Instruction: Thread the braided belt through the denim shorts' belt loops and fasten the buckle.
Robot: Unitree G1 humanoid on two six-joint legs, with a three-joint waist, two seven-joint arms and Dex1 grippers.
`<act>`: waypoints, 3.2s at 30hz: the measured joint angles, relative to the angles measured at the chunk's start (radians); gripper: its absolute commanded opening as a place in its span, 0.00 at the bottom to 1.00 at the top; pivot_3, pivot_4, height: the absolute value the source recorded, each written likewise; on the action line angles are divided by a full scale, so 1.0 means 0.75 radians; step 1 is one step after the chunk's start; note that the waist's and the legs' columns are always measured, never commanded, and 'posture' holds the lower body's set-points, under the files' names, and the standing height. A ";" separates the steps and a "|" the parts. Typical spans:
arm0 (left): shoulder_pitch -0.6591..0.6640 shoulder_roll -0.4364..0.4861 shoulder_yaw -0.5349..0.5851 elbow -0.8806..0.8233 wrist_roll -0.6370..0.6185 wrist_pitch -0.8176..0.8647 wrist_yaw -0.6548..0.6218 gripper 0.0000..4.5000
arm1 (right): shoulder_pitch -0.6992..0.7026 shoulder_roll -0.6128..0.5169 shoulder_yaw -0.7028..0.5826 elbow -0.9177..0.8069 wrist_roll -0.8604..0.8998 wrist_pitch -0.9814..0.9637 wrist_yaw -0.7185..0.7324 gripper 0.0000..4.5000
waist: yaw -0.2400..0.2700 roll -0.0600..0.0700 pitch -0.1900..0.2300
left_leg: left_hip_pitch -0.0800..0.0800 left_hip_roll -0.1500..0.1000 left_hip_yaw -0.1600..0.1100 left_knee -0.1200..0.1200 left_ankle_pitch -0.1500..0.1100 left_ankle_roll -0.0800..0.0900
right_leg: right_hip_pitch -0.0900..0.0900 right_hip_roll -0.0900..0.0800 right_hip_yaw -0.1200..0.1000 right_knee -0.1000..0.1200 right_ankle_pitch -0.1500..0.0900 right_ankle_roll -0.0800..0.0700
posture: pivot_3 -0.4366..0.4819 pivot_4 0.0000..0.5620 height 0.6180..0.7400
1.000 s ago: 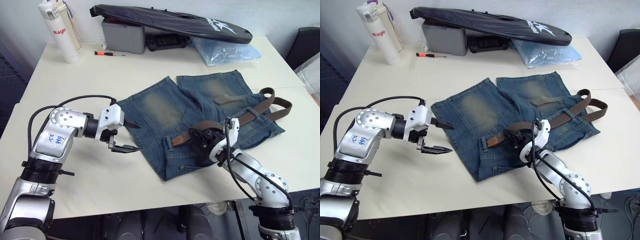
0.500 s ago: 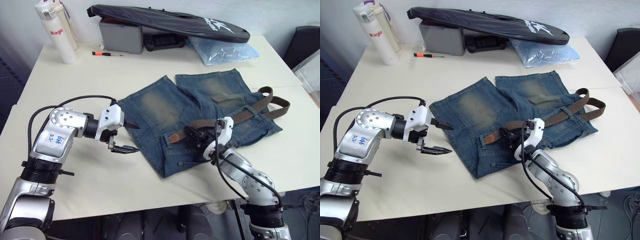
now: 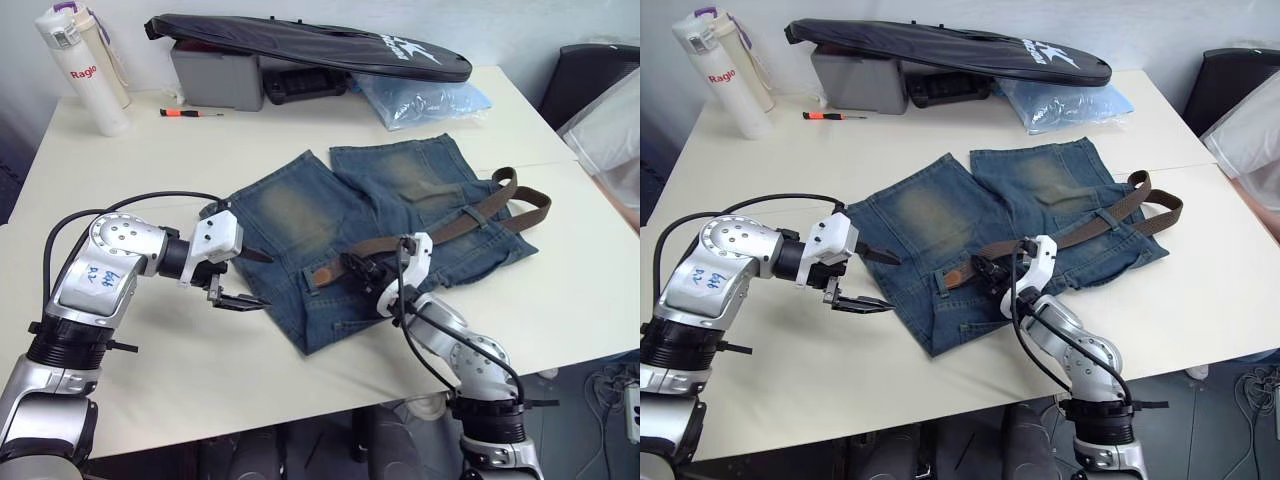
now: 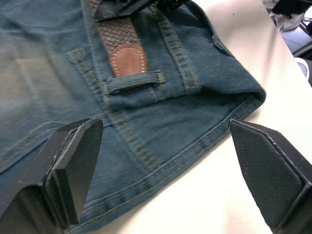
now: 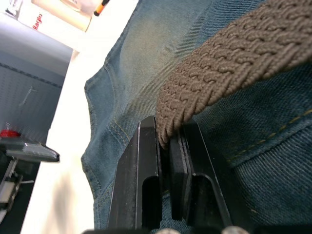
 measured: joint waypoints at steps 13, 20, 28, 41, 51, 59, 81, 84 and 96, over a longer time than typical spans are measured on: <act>-0.025 -0.036 -0.035 0.006 0.003 -0.001 -0.010 1.00 | -0.074 0.072 0.012 0.050 -0.043 0.214 -0.033 0.01 | -0.004 -0.004 -0.003 | 0.002 0.002 0.000 -0.003 0.001 -0.002 | 0.000 0.001 -0.001 0.000 -0.002 -0.003 | 0.48 0.27 1.00; -0.037 -0.049 -0.047 0.052 0.008 -0.037 -0.008 1.00 | -0.086 0.085 0.015 0.050 -0.087 0.240 -0.033 0.01 | -0.004 -0.004 -0.008 | 0.003 0.002 0.000 -0.003 0.001 -0.002 | 0.000 0.002 -0.001 0.001 -0.002 -0.003 | 0.48 0.27 1.00; -0.039 -0.050 -0.053 0.067 0.018 -0.076 -0.008 1.00 | -0.096 0.071 -0.008 0.038 -0.102 0.299 0.000 0.63 | -0.002 -0.003 -0.007 | 0.002 0.002 0.000 -0.006 0.001 -0.002 | 0.000 0.002 -0.001 0.000 -0.002 -0.004 | 0.48 0.27 1.00; -0.095 -0.123 -0.069 0.180 0.052 -0.172 -0.011 1.00 | -0.080 -0.950 0.004 -0.606 -0.066 0.583 0.356 1.00 | 0.069 0.007 -0.001 | -0.003 0.000 0.001 -0.005 0.000 -0.001 | -0.003 0.000 -0.003 -0.004 -0.001 -0.003 | 0.48 0.27 1.00; -0.092 -0.131 -0.055 0.199 0.033 -0.135 -0.048 1.00 | -0.185 -1.401 0.447 -0.453 -0.733 0.083 1.015 1.00 | 0.066 0.006 -0.001 | -0.003 0.000 0.001 -0.001 0.000 -0.001 | -0.002 0.000 -0.003 -0.005 -0.001 -0.002 | 0.48 0.27 1.00; 0.001 -0.078 0.028 0.084 -0.025 -0.046 -0.016 1.00 | -0.220 -1.349 0.562 -0.242 -1.084 -0.203 1.152 0.30 | 0.066 0.005 -0.002 | -0.003 0.000 0.001 0.003 0.000 0.000 | 0.000 0.000 -0.003 -0.005 0.000 -0.001 | 0.48 0.27 1.00; 0.013 -0.116 0.021 0.011 -0.040 -0.028 0.048 1.00 | -0.271 -1.547 0.420 0.552 -1.517 -1.116 1.508 0.09 | 0.099 0.005 -0.002 | -0.004 -0.001 0.001 0.008 -0.001 0.001 | 0.003 -0.001 -0.003 -0.007 0.005 0.000 | 0.48 0.27 1.00; 0.008 -0.120 0.010 0.023 -0.040 -0.029 0.047 1.00 | -0.211 -1.549 0.331 0.476 -1.441 -0.989 1.564 0.38 | 0.100 0.006 -0.001 | -0.005 -0.001 0.002 0.008 -0.001 0.001 | 0.002 -0.001 -0.003 -0.007 0.005 0.000 | 0.48 0.27 1.00; -0.049 -0.151 -0.009 0.090 -0.039 -0.050 0.038 1.00 | 0.040 -1.388 -0.344 -0.122 -0.826 0.052 1.482 0.98 | 0.102 0.006 -0.002 | -0.005 -0.001 0.000 0.008 -0.001 0.001 | 0.002 -0.001 -0.004 -0.006 0.005 0.000 | 0.48 0.27 1.00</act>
